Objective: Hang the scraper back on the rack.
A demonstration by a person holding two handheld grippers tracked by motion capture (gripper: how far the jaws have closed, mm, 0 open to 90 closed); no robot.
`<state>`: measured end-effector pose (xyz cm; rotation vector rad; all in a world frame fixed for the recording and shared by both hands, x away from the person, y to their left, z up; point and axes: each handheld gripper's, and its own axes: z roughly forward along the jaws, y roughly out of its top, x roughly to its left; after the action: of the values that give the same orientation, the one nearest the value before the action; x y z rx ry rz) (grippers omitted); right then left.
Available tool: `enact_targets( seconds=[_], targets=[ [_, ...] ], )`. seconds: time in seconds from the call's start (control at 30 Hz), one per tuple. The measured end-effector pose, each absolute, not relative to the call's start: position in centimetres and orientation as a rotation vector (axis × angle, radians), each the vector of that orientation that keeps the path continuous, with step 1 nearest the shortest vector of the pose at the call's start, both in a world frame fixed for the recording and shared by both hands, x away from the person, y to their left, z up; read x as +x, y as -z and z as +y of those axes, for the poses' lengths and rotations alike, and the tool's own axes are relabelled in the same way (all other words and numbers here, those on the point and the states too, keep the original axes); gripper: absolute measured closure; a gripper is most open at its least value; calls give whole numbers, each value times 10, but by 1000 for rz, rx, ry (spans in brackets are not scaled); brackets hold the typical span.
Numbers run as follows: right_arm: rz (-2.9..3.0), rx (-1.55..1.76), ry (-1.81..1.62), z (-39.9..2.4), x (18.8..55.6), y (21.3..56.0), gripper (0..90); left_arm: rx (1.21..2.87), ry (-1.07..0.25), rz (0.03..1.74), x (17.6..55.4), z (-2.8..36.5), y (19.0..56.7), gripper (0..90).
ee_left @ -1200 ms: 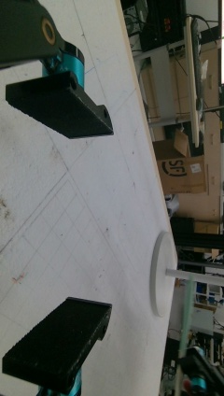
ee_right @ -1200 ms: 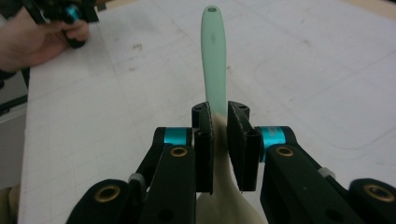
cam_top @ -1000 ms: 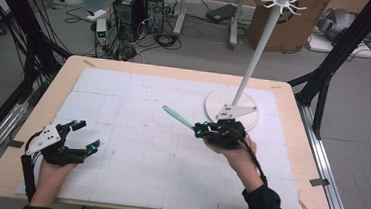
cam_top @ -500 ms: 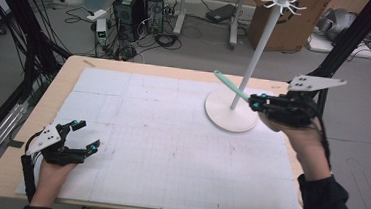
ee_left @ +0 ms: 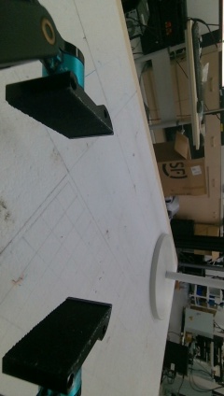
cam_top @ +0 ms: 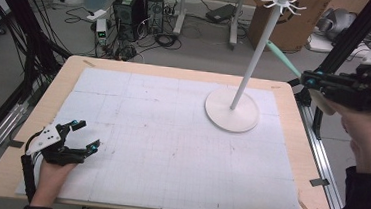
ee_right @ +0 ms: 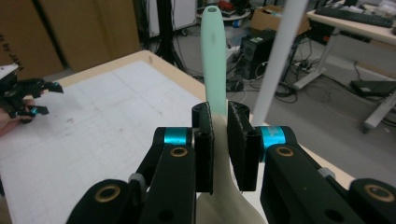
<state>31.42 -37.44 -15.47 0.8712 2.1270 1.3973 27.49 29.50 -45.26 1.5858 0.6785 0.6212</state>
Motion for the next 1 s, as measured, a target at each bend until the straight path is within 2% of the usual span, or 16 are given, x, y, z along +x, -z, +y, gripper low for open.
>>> enact_targets(
  seconds=[0.4,1.0],
  targets=[
    [2021,932,-1393,-401,321,125,818,1590,-626,677,274,294,453,131],
    [1956,1000,-1390,-411,334,114,817,1594,-632,674,274,294,452,131]
  ],
)
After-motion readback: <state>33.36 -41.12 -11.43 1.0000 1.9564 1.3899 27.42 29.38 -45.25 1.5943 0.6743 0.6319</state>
